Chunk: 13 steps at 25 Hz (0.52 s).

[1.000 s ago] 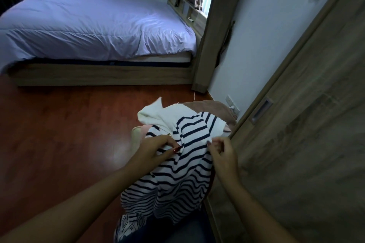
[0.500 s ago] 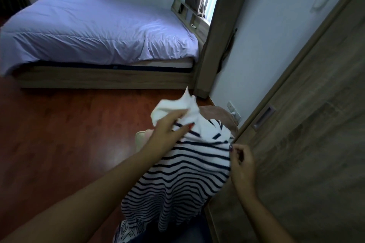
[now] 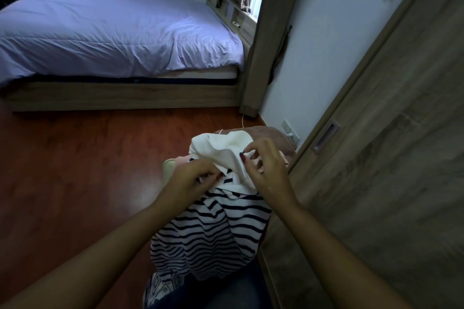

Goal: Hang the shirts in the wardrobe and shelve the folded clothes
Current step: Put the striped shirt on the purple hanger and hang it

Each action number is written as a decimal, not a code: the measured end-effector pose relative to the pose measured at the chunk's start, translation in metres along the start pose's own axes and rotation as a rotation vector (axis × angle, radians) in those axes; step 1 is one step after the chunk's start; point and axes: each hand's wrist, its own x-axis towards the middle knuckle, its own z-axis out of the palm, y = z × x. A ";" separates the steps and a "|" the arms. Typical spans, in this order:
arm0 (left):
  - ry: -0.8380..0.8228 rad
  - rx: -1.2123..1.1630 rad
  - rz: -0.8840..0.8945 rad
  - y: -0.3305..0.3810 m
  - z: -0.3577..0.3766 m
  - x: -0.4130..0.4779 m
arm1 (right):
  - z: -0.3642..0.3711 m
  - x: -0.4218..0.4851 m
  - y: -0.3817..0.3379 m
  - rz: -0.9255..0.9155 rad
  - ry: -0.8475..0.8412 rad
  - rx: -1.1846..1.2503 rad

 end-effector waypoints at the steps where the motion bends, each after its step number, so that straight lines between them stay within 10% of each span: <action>1: 0.100 0.001 -0.067 -0.009 -0.008 -0.003 | 0.004 -0.001 -0.002 -0.001 -0.043 0.022; 5: 0.283 0.091 -0.224 -0.042 -0.027 0.008 | 0.017 -0.015 0.003 0.045 -0.212 0.018; 10: -0.050 0.146 -0.060 -0.052 -0.028 0.042 | 0.004 0.005 0.021 0.512 0.244 0.173; 13: -0.116 0.027 -0.057 -0.046 -0.016 0.056 | -0.004 0.003 0.036 0.479 0.137 0.018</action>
